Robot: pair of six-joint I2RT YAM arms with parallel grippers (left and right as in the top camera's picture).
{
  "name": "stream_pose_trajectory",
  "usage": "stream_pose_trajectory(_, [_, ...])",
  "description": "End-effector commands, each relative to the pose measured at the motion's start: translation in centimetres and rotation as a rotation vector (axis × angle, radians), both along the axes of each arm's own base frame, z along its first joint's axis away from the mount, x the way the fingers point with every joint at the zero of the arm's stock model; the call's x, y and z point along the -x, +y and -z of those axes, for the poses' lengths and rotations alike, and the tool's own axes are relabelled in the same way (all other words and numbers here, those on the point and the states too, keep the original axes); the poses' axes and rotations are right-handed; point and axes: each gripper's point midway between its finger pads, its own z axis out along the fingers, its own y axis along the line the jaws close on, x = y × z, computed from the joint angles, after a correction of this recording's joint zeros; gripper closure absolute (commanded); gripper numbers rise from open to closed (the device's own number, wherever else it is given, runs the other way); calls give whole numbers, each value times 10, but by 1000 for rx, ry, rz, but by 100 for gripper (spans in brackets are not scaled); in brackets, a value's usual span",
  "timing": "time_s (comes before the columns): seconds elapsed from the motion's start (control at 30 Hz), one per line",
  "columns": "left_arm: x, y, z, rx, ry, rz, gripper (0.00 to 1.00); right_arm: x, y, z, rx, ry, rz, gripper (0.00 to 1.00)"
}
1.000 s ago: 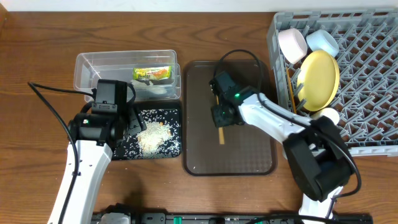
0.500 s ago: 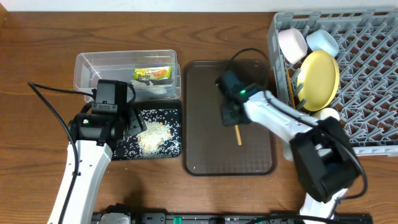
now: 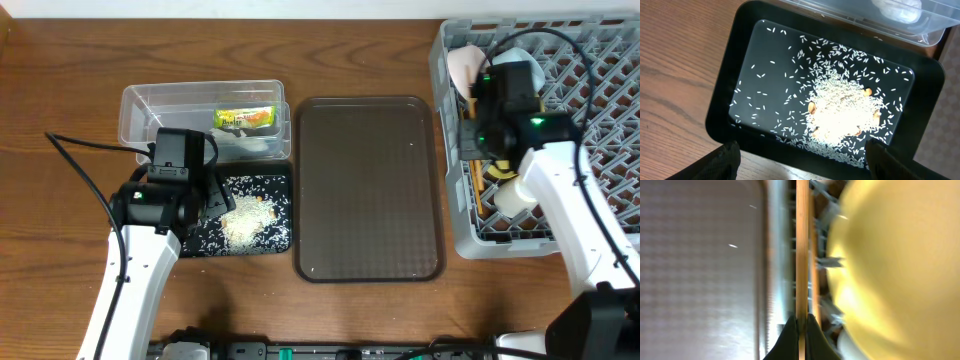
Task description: Sort waste into correct bins and load items into the dishwasher rack
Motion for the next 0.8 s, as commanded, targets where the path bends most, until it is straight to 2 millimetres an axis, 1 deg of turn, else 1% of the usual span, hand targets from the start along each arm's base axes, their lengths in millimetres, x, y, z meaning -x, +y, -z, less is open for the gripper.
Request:
stream_pose_trajectory(0.0, [-4,-1,-8,-3,-23,13,18,0,-9,11,-6,40,-66,99])
stream_pose_trajectory(0.1, [-4,-1,-8,-1,-23,9,18,-1,-5,20,-31,61,-100,99])
stream_pose_trajectory(0.13, [-4,-1,-8,-2,-23,9,18,-2,-5,22,-32,63,-101,94])
stream_pose_trajectory(0.17, [-4,-1,-8,-1,-23,9,18,-4,-5,24,-32,64,-101,77])
stream_pose_trajectory(0.2, [-4,-1,-8,-2,-23,9,18,-5,-5,24,-31,60,-101,69])
stream_pose_trajectory(0.3, [-4,-1,-8,-2,-24,10,17,-7,-5,20,-32,44,-99,61])
stream_pose_trajectory(0.4, [-8,-1,-10,-1,-44,10,17,-9,-5,8,-44,7,-74,59])
stream_pose_trajectory(0.53, [-20,-6,-15,25,-93,24,17,-15,-5,-20,-91,-92,6,58])
stream_pose_trajectory(0.57, [-22,-10,-16,39,-102,41,17,-16,-2,-27,-114,-118,14,55])
stream_pose_trajectory(0.63, [-25,-16,-17,56,-111,94,17,-15,8,-39,-165,-149,-17,55])
stream_pose_trajectory(0.7, [-22,-19,-15,62,-96,122,17,-8,13,-48,-197,-153,-35,54])
stream_pose_trajectory(0.77, [-13,-18,-11,60,-54,122,17,-1,13,-53,-196,-151,-34,53])
